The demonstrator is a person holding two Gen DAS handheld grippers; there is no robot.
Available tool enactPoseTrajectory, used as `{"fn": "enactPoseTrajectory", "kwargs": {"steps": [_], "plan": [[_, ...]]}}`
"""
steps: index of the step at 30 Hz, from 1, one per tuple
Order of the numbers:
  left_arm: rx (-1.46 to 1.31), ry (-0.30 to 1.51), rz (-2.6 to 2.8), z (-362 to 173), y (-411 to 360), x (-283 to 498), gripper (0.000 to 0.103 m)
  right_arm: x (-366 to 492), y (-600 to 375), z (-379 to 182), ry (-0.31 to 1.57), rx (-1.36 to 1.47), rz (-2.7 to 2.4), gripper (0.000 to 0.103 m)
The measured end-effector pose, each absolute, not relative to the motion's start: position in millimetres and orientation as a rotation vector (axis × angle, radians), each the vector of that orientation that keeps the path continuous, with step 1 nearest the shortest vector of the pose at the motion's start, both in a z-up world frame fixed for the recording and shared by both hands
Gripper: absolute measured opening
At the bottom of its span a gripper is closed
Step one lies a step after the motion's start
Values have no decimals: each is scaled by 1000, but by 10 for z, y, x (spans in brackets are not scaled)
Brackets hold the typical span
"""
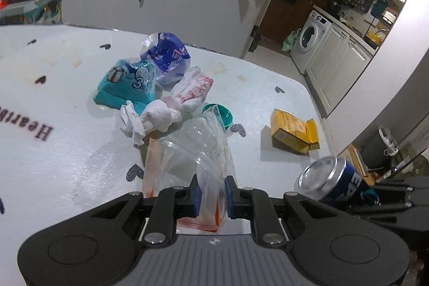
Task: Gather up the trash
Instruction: 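Lift the plastic bag with the left tool while the right tool lifts the blue can, then carry the plastic bag and blue can with both tools over the trash bin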
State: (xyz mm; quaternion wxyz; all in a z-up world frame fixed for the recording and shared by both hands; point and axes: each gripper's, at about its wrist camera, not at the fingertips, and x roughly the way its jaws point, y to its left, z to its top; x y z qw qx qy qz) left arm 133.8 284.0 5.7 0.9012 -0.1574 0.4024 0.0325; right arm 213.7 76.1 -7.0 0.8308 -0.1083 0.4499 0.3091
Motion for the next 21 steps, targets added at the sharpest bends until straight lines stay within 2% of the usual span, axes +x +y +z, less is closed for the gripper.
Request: {"fn": "enactPoseTrajectory", "kwargs": {"steps": [21], "plan": [[-184,803,60,525,2041,963,18,1753,182,357,852,-110,536,26]]}}
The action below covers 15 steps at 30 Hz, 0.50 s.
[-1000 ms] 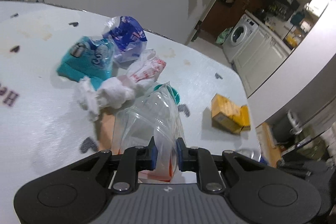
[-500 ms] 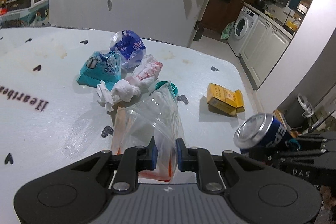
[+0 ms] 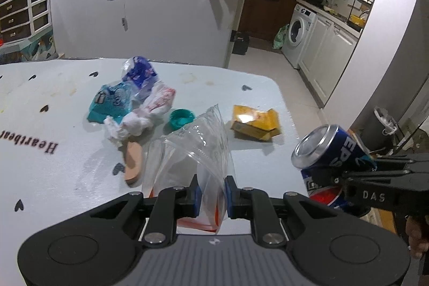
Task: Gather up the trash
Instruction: 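Carry the plastic bag and blue can with both tools over the trash bin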
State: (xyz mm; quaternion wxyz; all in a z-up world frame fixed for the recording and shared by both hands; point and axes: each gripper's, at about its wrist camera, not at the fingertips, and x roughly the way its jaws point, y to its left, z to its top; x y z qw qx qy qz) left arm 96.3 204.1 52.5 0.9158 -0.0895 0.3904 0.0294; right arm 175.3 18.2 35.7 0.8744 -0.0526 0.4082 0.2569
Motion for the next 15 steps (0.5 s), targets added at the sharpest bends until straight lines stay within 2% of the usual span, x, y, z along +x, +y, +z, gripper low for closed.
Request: {"fn": "enactPoseTrajectory", "kwargs": {"steps": [15], "plan": [[-162,842,17,492,936,1261,18,1907,-876,350,865,-62,509,26]]}}
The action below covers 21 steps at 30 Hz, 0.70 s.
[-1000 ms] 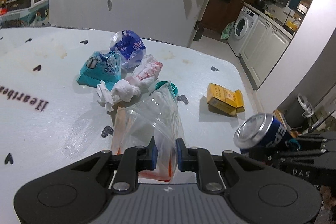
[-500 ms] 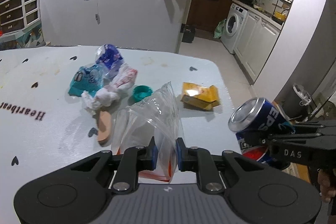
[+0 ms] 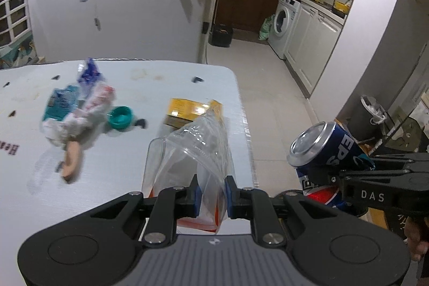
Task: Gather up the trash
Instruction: 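Carry the plastic bag and blue can with both tools over the trash bin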
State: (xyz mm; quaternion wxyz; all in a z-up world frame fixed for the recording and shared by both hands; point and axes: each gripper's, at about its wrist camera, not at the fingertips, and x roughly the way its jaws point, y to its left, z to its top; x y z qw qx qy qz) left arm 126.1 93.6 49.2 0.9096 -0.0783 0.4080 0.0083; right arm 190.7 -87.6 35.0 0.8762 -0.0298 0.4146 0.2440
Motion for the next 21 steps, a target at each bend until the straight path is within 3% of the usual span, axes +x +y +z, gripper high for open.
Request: {"fn": "enactPoseTrajectory", "kwargs": {"steps": [21], "plan": [[-171,1034,-137,-220,-568,2066,18,2442,-2463,-275,1012,-19,388,26]]}}
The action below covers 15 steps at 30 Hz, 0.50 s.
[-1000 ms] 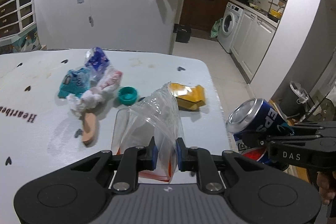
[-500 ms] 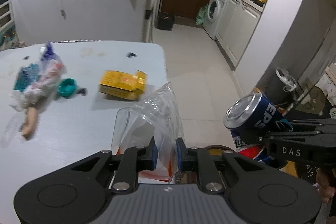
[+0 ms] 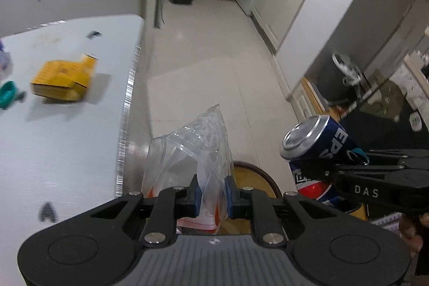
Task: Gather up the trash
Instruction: 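Carry the plastic bag and blue can with both tools over the trash bin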
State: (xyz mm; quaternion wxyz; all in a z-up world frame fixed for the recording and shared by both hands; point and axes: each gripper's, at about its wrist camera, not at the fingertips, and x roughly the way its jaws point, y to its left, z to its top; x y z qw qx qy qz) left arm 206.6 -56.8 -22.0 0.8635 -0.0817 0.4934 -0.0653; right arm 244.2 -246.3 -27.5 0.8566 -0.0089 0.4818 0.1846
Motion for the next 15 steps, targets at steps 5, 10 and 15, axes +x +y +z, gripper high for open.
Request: {"fn": "enactPoseTrajectory", "kwargs": {"steps": [5,10,15], "plan": [[-161,1117,-179,-518,-799,2258,18,2515,-2732,-597,1074,19,337,26],[-146,1212,-212,-905,-1020,2416,18,2555,-2948,-927,1136,49,278,26],[-127,1298,-248,-1298,-1214,2521,18,2603,-3081,-1284,1197,96,219,26]]}}
